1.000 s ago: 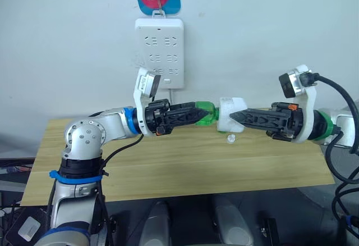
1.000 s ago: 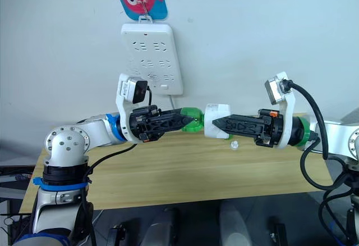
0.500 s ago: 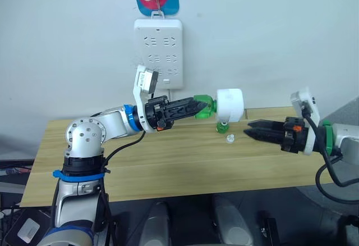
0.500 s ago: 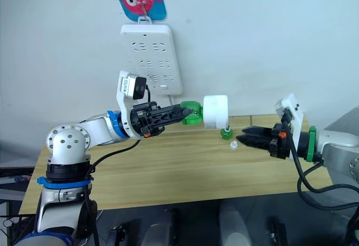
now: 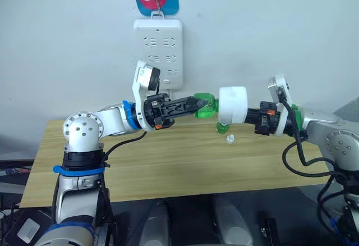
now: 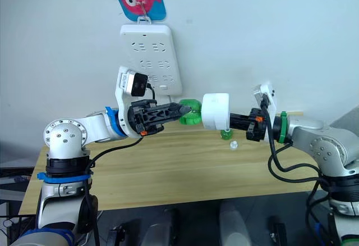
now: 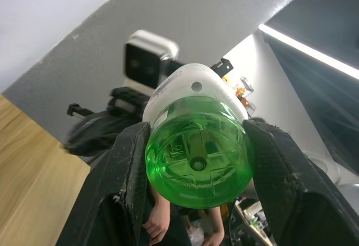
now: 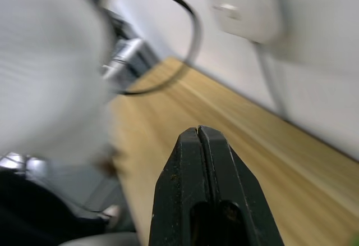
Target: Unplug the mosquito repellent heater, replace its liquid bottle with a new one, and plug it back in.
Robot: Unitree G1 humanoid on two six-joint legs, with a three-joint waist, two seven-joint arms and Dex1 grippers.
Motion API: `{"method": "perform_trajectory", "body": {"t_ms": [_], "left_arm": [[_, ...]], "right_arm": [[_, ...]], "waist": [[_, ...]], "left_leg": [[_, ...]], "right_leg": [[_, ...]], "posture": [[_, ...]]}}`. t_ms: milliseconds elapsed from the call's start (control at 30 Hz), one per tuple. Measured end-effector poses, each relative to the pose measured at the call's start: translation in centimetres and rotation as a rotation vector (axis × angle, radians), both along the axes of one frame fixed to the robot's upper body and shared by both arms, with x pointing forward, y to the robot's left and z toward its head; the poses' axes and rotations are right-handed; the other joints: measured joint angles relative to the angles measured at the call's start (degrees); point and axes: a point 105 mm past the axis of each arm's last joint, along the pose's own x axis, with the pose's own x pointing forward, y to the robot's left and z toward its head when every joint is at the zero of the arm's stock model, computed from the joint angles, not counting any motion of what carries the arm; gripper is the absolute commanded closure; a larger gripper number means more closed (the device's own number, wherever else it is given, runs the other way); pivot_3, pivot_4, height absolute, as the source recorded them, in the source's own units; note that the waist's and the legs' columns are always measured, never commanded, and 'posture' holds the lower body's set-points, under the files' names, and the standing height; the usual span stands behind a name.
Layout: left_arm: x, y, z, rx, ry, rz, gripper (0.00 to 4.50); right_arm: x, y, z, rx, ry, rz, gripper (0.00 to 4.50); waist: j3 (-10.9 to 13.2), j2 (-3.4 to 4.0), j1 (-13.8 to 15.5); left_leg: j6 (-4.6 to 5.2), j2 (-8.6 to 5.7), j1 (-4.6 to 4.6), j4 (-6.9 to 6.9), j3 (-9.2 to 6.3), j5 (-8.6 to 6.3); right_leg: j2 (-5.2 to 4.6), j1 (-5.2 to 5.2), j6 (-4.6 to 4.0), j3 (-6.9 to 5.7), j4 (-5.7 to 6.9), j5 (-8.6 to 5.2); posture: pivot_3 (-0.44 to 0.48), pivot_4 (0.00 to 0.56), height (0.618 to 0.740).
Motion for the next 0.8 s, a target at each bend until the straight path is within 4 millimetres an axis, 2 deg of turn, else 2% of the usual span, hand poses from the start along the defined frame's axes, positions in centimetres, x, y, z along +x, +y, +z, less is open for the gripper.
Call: {"method": "perform_trajectory", "body": {"t_ms": [200, 367, 567, 800], "left_arm": [[0.9, 0.5, 0.6, -0.031, -0.029, 0.080, 2.20], [1.8, 0.4, -0.2, 0.015, -0.034, 0.144, 2.20], [1.6, 0.3, -1.4, 0.066, -0.052, 0.128, 2.20], [-0.1, 0.0, -1.9, 0.105, -0.109, 0.037, 2.20]], "right_arm": [[-2.2, 0.4, 1.6, 0.055, 0.050, 0.074, 4.50], [-3.4, 0.7, 3.6, 0.130, 0.057, 0.096, 4.50], [-3.2, 1.0, 5.2, 0.175, 0.060, 0.068, 4.50], [-1.9, 0.6, 5.9, 0.200, 0.074, 0.014, 4.50]], "waist": [[0.00, 0.00, 0.06], [0.00, 0.00, -0.09], [0.00, 0.00, -0.27], [-0.01, 0.01, -0.25]], "left_leg": [[0.00, -0.01, -0.01, 0.01, 0.02, 0.00], [0.00, -0.01, -0.01, 0.01, 0.04, 0.00], [0.01, -0.01, -0.01, -0.01, 0.04, 0.00], [0.01, -0.01, -0.01, -0.02, 0.05, 0.00]], "right_leg": [[-0.04, 0.00, 0.00, 0.00, 0.00, 0.00], [-0.03, 0.00, 0.00, 0.01, 0.01, 0.00], [-0.02, 0.00, 0.00, 0.01, 0.01, 0.00], [-0.02, 0.00, 0.00, 0.02, 0.00, 0.00]], "posture": [[-0.171, 0.221, 0.734], [-0.178, 0.222, 0.734], [-0.174, 0.221, 0.734], [-0.169, 0.221, 0.734]]}}
